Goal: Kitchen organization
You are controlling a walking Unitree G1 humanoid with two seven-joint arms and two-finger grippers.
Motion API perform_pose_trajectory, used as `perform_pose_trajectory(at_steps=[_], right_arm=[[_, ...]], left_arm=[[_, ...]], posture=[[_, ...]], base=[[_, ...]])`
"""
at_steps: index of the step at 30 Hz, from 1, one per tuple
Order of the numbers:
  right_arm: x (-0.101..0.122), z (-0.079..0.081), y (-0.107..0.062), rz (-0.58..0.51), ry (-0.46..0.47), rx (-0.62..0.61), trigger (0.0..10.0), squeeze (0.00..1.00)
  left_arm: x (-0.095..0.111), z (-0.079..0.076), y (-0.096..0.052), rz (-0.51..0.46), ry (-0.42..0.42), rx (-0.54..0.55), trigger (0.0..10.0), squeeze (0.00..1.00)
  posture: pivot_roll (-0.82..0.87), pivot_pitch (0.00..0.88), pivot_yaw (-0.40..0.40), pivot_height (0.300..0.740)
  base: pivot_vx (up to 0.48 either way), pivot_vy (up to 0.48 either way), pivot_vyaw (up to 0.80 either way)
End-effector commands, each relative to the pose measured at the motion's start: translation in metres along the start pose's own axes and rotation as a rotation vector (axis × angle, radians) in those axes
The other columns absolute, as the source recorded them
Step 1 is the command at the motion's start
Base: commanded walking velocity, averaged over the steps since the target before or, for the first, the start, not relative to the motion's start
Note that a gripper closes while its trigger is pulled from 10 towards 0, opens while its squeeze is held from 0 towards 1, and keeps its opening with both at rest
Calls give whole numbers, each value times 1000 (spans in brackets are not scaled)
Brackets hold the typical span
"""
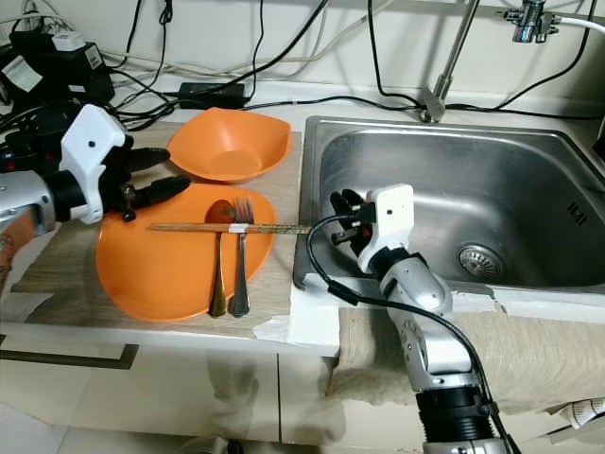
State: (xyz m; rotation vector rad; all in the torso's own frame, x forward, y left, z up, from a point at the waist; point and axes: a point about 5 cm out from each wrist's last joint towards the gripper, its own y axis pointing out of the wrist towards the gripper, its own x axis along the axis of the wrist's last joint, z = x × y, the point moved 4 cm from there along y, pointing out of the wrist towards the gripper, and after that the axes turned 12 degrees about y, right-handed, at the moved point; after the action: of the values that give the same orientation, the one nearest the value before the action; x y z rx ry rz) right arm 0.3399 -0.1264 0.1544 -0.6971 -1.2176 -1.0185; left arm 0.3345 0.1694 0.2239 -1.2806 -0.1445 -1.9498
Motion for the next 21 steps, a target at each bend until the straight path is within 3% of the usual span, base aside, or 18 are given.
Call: perform_pose_trajectory(at_steps=[1, 21], right_arm=[[5, 1, 1, -6, 12, 8, 10000, 0], [3, 13, -1, 28, 31, 64, 10000, 0]], left_arm=[[-1, -10, 2, -1, 11, -82, 10000, 0], [-20, -24, 19, 46, 24, -221, 10000, 0]], posture=[[84, 0, 20, 740], [65, 0, 32, 740]], base=[[0, 0, 0], [0, 0, 0]])
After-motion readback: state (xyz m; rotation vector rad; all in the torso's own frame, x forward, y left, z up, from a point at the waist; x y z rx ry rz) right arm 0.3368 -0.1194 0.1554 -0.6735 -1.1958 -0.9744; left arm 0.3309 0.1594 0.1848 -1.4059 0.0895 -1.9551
